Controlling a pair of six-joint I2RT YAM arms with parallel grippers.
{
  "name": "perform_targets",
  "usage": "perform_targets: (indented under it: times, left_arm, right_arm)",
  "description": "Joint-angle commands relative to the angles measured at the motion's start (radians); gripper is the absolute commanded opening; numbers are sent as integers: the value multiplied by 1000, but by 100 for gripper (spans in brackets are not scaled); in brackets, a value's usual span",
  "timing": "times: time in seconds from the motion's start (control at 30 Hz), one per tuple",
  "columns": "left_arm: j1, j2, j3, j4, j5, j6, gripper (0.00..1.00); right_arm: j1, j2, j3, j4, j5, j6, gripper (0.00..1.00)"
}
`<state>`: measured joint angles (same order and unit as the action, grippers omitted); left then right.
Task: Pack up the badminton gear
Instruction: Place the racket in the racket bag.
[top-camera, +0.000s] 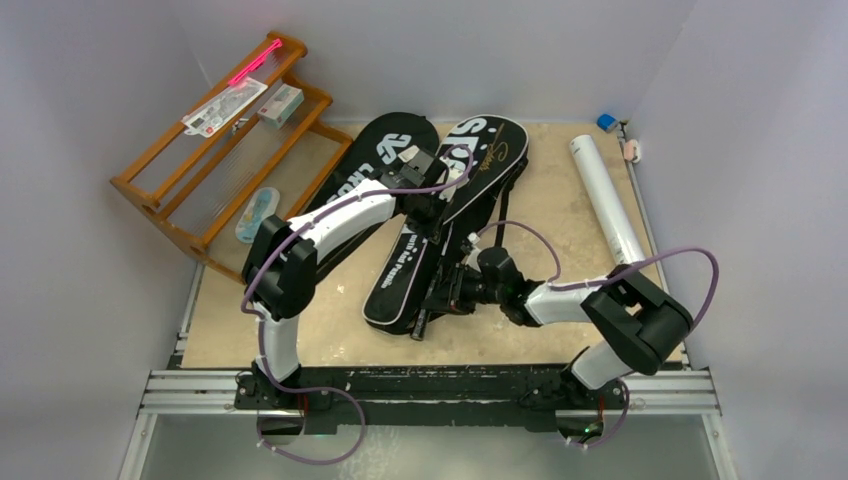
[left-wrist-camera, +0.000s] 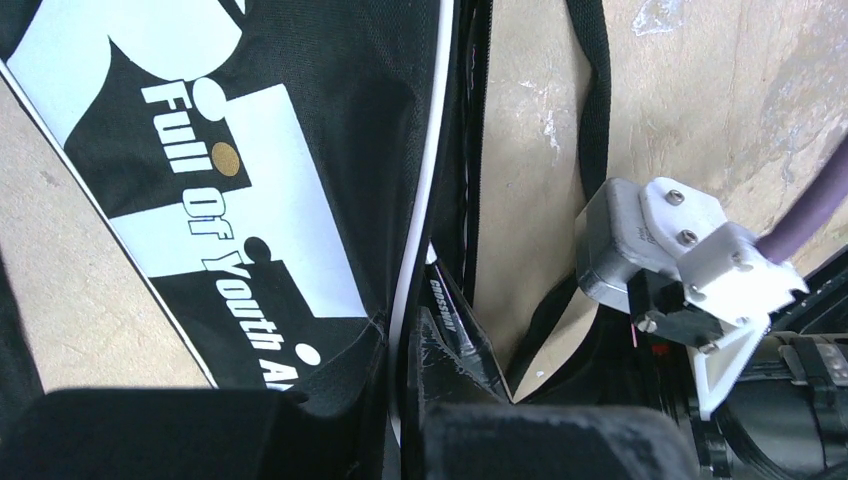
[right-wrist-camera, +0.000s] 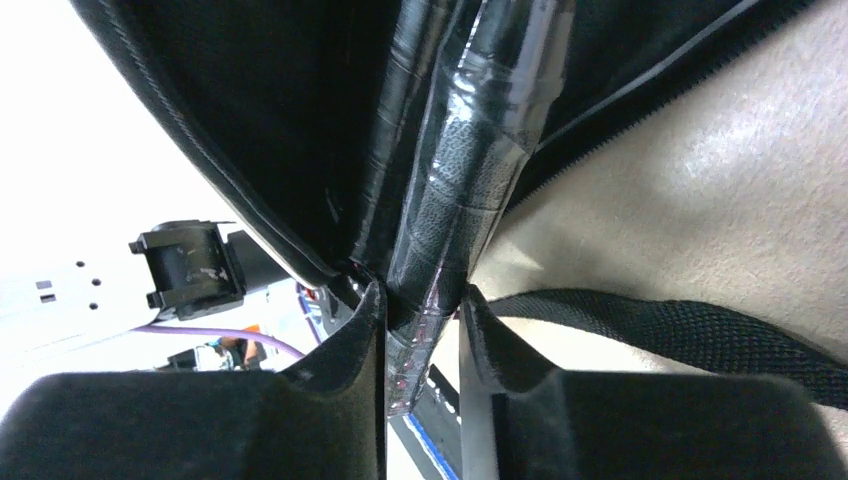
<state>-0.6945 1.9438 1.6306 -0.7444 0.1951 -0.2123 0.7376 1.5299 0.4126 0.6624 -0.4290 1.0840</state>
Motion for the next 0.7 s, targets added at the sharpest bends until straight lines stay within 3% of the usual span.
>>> perform_targets:
  times: [0.0,0.3,0.67]
  left_arm:
    - [-2,-9,42,-2,34,19,0]
    - [-11,-11,47,-13,86,20,0]
    - [-13,-31,26,54,452,-17,0]
  right_arm:
    - [-8,-70,116,-148,50,-92,16]
    - [-53,10,240,-183,55,-135,15]
    - [-57,26,187,-16,192,-215,13]
